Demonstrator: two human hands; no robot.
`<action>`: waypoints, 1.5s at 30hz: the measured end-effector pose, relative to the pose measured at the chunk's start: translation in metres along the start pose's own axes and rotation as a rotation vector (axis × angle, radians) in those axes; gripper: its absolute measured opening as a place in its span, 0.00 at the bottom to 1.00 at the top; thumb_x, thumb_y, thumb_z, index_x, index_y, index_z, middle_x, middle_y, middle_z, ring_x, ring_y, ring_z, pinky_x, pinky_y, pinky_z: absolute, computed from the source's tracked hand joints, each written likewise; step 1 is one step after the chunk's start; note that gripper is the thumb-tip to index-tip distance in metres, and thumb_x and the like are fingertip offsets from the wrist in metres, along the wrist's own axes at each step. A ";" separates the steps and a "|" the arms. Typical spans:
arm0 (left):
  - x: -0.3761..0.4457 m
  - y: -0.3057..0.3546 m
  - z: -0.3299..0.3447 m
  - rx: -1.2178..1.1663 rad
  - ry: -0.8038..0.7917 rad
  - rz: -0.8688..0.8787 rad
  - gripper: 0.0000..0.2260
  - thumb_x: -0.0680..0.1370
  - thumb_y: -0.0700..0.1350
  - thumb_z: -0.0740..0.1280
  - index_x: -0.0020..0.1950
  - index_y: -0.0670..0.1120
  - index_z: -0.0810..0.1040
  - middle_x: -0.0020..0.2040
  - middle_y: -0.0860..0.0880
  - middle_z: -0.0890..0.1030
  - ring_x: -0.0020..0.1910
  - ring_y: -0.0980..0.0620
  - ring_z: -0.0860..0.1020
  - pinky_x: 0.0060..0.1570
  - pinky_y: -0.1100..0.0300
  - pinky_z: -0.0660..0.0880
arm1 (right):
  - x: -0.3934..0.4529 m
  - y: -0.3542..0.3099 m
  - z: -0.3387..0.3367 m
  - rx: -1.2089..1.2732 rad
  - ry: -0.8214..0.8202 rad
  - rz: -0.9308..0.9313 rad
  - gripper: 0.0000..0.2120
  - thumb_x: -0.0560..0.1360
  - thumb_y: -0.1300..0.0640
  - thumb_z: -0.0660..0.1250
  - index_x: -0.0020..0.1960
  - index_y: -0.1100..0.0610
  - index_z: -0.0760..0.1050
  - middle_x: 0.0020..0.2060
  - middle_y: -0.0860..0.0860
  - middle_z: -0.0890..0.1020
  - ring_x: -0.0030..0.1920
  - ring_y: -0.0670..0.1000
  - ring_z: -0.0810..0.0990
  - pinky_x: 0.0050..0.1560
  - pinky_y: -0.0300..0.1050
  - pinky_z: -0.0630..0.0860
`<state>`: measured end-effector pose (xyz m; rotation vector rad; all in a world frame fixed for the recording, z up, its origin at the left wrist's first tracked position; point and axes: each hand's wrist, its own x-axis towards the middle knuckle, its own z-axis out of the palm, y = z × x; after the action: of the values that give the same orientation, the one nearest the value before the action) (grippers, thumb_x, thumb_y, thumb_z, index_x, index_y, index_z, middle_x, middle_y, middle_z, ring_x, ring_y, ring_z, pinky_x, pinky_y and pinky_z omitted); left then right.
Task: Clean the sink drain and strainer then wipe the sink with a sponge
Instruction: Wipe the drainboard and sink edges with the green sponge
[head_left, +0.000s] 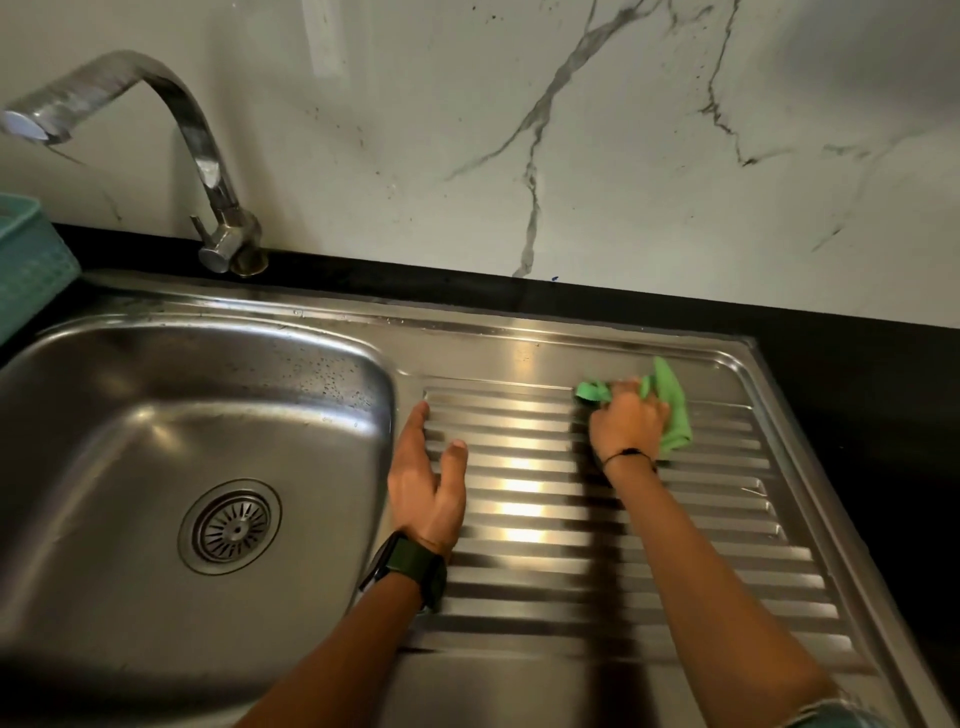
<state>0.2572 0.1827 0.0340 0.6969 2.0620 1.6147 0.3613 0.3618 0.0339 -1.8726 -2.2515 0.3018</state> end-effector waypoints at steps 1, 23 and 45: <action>0.000 0.001 0.000 0.001 0.005 0.001 0.30 0.71 0.52 0.57 0.72 0.44 0.62 0.67 0.42 0.71 0.63 0.45 0.72 0.62 0.50 0.71 | -0.008 -0.017 0.006 0.005 -0.023 -0.052 0.17 0.73 0.64 0.60 0.62 0.63 0.71 0.61 0.64 0.75 0.65 0.63 0.68 0.73 0.54 0.55; 0.001 -0.001 -0.001 -0.080 0.081 0.015 0.36 0.67 0.61 0.55 0.73 0.56 0.47 0.77 0.48 0.56 0.75 0.51 0.58 0.71 0.46 0.62 | -0.063 -0.082 0.031 0.030 -0.393 -1.083 0.24 0.79 0.52 0.57 0.73 0.49 0.58 0.75 0.48 0.58 0.76 0.48 0.49 0.73 0.41 0.37; -0.002 0.004 0.004 0.090 0.034 0.010 0.37 0.63 0.74 0.51 0.70 0.62 0.50 0.76 0.48 0.59 0.73 0.49 0.62 0.69 0.42 0.64 | 0.024 -0.157 0.064 0.043 -0.247 -1.140 0.25 0.75 0.67 0.58 0.71 0.56 0.63 0.74 0.52 0.61 0.76 0.51 0.50 0.70 0.42 0.40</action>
<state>0.2613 0.1851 0.0370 0.7152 2.1706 1.5573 0.1915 0.3553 0.0168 -0.3169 -2.9791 0.3669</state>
